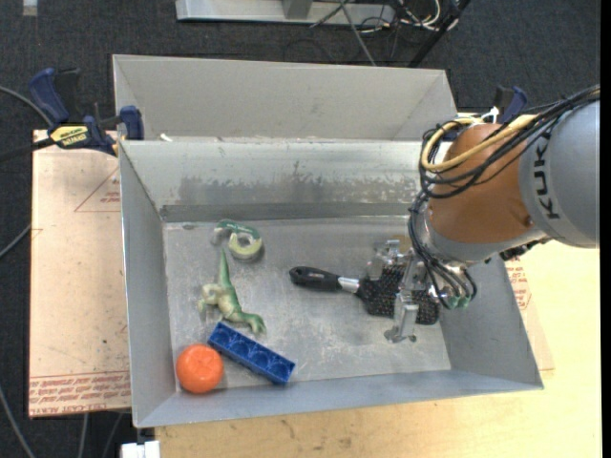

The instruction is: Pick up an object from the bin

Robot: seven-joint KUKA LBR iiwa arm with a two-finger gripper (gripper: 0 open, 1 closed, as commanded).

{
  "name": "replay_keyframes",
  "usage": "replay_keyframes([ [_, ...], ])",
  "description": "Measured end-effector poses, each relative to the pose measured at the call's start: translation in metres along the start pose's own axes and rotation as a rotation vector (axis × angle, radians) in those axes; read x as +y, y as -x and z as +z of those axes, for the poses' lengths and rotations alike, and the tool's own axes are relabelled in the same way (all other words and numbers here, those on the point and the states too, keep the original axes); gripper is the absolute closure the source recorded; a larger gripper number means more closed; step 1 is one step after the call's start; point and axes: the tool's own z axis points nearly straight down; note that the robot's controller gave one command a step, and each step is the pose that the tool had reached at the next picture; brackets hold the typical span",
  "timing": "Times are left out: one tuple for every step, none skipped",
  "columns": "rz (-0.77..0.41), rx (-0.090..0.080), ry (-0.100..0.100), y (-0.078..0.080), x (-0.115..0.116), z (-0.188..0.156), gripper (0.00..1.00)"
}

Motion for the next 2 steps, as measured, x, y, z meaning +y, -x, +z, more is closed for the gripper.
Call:
replay_keyframes([
  [-0.001,-0.008,0.0,0.002,0.0,-0.005,0.0],
  [0.056,-0.021,0.007,0.009,-0.066,0.058,0.0],
])
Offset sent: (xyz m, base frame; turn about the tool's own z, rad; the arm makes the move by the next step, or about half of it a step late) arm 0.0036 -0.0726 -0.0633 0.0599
